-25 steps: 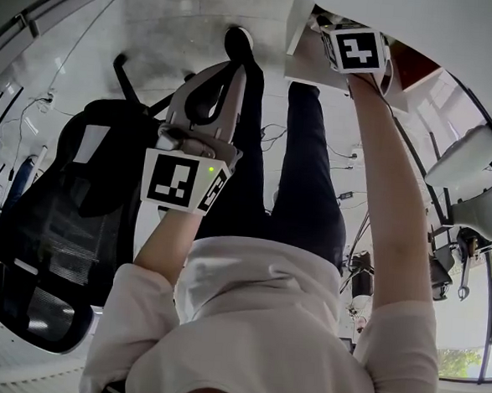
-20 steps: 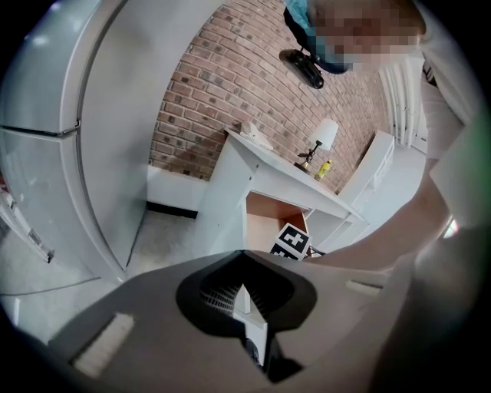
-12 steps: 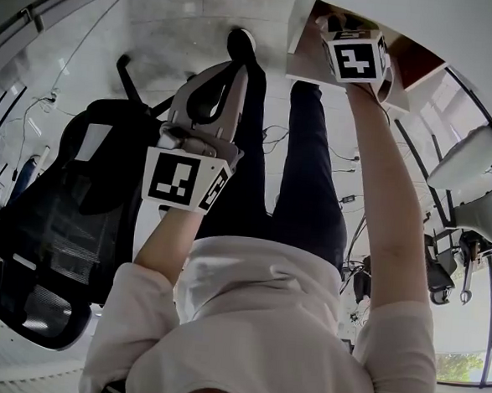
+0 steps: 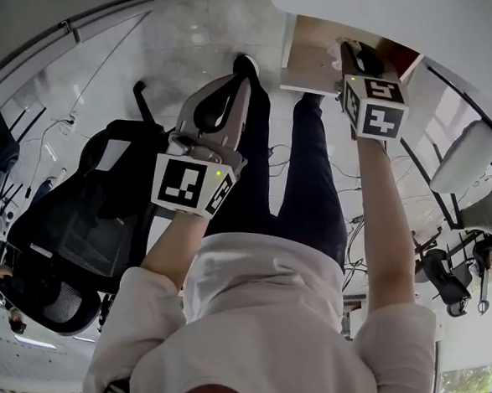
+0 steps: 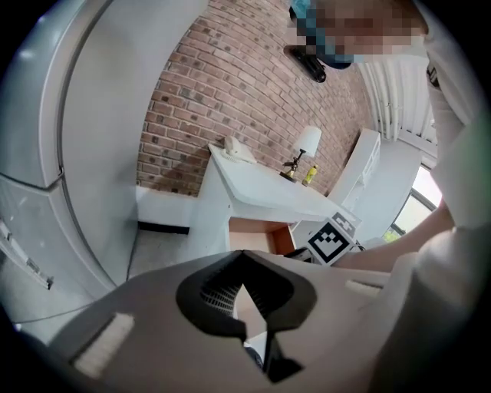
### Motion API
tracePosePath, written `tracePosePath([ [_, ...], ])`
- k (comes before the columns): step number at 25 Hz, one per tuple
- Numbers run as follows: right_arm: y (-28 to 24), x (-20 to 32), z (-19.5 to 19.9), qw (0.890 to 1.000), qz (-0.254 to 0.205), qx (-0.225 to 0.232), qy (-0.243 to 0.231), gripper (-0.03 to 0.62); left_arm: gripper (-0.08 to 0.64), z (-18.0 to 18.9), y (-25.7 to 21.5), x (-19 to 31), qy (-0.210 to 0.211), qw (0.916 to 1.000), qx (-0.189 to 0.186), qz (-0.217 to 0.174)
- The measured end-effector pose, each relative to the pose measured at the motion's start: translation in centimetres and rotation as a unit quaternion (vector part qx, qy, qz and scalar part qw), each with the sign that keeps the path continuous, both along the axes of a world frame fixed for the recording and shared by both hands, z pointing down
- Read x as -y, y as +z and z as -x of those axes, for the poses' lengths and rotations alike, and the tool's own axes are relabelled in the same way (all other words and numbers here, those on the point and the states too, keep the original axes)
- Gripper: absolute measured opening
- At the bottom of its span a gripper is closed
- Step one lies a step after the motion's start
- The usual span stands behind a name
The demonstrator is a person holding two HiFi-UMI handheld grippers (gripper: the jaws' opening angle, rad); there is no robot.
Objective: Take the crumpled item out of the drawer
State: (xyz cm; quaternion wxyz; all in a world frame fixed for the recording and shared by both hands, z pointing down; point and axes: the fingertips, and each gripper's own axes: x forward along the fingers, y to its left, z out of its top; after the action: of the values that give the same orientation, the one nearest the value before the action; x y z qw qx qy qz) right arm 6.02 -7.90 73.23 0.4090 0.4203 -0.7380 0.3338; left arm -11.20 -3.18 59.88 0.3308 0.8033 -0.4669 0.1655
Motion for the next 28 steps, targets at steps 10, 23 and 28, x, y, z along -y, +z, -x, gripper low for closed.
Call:
tracePosePath([
  [10, -15.7, -1.0, 0.0, 0.987, -0.123, 0.076, 0.071, 0.074, 0.008, -1.3, -10.1, 0.5, 0.035, 0.9976, 0.006, -0.059],
  [23, -35.8, -1.8, -0.1, 0.954, -0.256, 0.137, 0.07, 0.074, 0.008, -1.3, -24.4, -0.9, 0.023, 0.9886, 0.021, -0.147],
  [28, -42.5, -3.8, -0.8, 0.941, -0.282, 0.168, 0.075, 0.074, 0.008, -1.7, -30.7, -1.8, 0.006, 0.9841, 0.017, -0.177],
])
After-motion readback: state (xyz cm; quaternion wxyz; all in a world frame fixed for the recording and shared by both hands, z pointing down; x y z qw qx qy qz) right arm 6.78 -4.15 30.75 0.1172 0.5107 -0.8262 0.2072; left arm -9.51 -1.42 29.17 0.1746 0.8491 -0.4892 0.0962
